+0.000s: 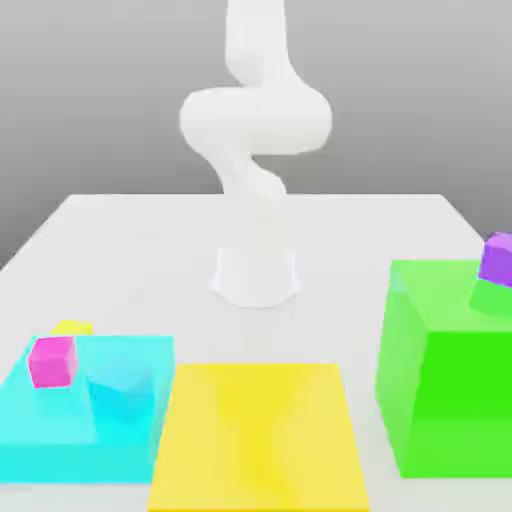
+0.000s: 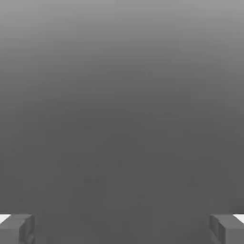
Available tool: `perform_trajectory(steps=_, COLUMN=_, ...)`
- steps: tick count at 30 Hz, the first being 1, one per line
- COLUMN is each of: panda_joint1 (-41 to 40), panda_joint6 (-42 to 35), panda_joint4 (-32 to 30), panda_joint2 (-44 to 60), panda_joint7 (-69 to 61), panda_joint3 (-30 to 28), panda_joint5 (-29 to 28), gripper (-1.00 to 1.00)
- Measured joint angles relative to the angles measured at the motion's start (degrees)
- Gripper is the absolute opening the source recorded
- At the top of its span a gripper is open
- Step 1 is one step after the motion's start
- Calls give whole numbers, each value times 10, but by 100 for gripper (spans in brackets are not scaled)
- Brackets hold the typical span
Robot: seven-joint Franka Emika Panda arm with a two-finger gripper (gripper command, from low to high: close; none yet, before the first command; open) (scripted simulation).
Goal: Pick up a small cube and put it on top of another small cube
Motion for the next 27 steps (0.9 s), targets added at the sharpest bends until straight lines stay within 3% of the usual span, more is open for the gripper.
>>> perform_trajectory(steps=13, panda_joint1=-49, panda_joint6=177, panda_joint4=-173, panda_joint2=269, panda_joint7=-265, panda_joint3=-262, panda_joint5=24, gripper=0)
perform_trajectory(steps=19, panda_joint1=-125, panda_joint6=263, panda_joint4=-255, panda_joint2=397, panda_joint7=-390, panda_joint3=-349, panda_joint5=33, gripper=0)
perform_trajectory(steps=22, panda_joint1=-165, panda_joint6=292, panda_joint4=-267, panda_joint2=439, panda_joint7=-433, panda_joint3=-336, panda_joint5=56, gripper=0)
perform_trajectory(steps=27, panda_joint1=-198, panda_joint6=325, panda_joint4=-254, panda_joint2=493, panda_joint7=-517, panda_joint3=-268, panda_joint5=163, gripper=0)
